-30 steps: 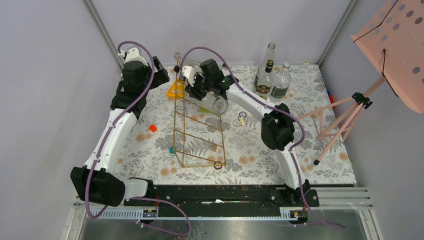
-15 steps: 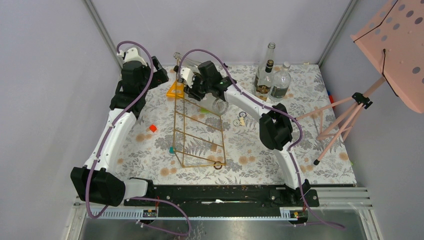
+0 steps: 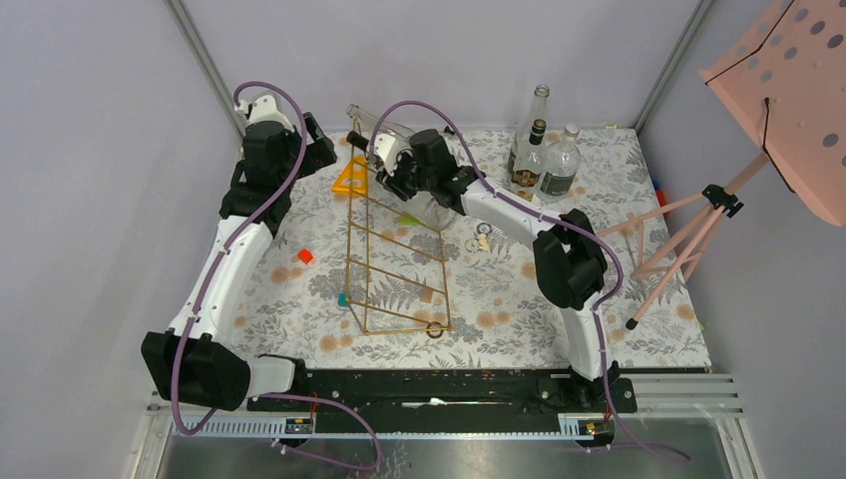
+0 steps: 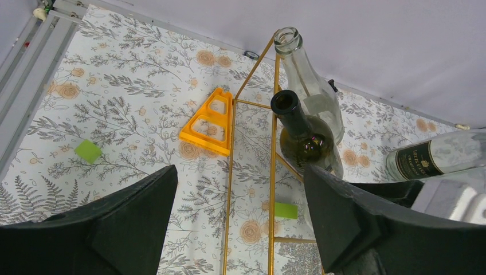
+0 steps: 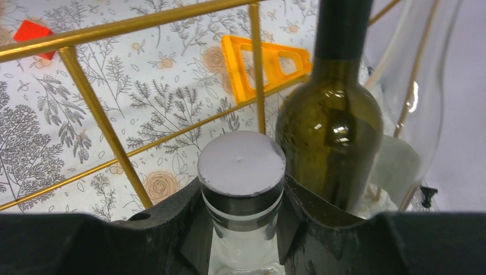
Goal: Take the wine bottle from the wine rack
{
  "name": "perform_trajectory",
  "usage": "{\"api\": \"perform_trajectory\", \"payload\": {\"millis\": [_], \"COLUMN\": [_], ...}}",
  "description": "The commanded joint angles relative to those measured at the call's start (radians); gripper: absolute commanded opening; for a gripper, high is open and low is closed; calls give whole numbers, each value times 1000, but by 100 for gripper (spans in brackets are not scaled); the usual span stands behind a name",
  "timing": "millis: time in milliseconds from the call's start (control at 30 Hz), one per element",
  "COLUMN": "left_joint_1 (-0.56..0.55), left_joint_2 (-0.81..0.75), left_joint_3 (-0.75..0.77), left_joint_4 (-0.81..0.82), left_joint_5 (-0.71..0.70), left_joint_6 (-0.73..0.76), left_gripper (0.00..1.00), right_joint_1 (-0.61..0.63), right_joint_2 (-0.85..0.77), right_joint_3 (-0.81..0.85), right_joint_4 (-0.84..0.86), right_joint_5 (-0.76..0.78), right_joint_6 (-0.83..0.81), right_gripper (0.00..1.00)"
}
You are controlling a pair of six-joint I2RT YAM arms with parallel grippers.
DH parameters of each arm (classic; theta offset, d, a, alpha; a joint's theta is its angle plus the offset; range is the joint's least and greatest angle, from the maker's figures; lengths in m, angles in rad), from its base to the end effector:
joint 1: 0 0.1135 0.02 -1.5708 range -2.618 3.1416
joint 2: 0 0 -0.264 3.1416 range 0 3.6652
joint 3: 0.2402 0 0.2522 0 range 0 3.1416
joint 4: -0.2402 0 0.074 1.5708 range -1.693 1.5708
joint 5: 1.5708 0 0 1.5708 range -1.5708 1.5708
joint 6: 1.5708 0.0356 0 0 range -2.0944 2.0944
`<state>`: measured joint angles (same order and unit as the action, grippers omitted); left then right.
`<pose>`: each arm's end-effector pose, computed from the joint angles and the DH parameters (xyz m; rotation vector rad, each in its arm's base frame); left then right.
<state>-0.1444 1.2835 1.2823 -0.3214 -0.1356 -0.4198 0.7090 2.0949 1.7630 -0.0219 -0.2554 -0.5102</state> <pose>0.2915 -0.0375 0.3917 -0.3521 1.8655 -0.2564 0.3774 0.3356 0.2814 -1.2422 1.4783 0.3787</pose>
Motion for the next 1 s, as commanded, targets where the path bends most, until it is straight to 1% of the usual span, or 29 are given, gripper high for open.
{"api": "perform_trajectory", "payload": {"millis": [0, 100, 200, 300, 433, 633, 733, 833, 967], "left_joint_1": [6, 6, 6, 6, 7, 6, 6, 7, 6], "left_joint_2": [4, 4, 4, 4, 4, -3, -9, -6, 2], "left_joint_3": [25, 24, 25, 23, 22, 24, 19, 19, 24], "left_joint_4": [30, 30, 29, 29, 32, 28, 35, 34, 31], "left_joint_5": [17, 17, 17, 17, 23, 21, 18, 26, 28], "left_joint_6": [-5, -5, -5, -5, -5, -2, -3, -6, -5], "left_gripper": [86, 86, 86, 86, 85, 85, 85, 85, 84], "right_joint_1": [-6, -25, -49, -81, -132, -238, -278, -300, -328], "right_joint_2": [-155, -203, -270, -358, -465, -659, -753, -833, -926], "right_joint_3": [25, 17, -32, -122, -219, -437, -535, -595, -667], "right_joint_4": [79, 81, 114, 183, 215, 300, 293, 227, 171], "right_joint_5": [45, 46, 66, 72, -13, -19, -5, 41, 174], "right_joint_6": [85, 149, 233, 336, 442, 595, 588, 532, 515], "right_gripper": [0, 0, 0, 0, 0, 0, 0, 0, 0]}}
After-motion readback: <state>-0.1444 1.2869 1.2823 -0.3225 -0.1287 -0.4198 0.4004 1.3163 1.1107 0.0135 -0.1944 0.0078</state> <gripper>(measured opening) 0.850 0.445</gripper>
